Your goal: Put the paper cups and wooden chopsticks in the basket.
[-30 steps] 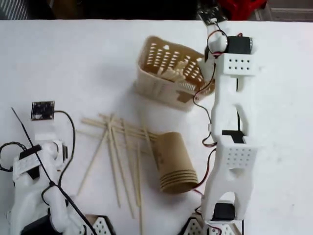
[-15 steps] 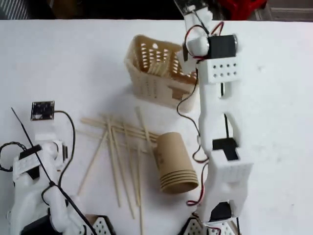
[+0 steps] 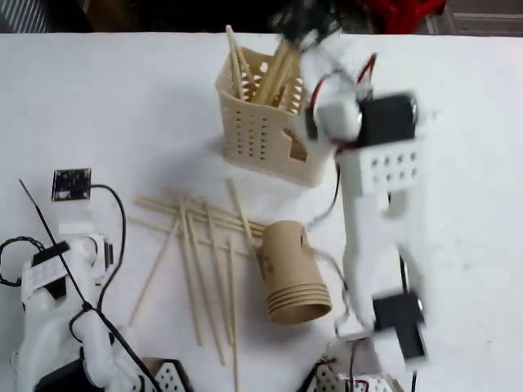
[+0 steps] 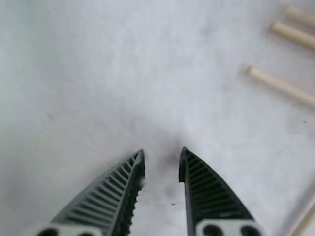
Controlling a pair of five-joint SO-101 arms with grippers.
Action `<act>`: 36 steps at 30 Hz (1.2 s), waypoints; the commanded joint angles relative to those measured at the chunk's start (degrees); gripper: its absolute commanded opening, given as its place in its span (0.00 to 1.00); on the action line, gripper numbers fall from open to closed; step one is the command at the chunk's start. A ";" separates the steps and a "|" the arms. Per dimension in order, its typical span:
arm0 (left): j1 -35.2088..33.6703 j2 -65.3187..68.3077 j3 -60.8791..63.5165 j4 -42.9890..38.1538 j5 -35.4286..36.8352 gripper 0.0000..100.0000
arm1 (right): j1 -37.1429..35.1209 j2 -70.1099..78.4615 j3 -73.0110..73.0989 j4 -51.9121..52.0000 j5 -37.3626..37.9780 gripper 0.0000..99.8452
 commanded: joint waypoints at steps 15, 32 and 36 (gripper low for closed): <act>-0.40 -0.40 -0.35 -1.14 0.70 0.13 | -13.14 -62.11 81.85 -8.84 24.97 0.30; -0.31 -0.40 -0.35 -1.14 0.62 0.13 | -14.20 -68.53 75.60 0.40 31.91 0.32; -0.31 -0.40 -0.35 -1.14 0.62 0.13 | -18.15 -65.63 79.03 0.31 31.30 0.32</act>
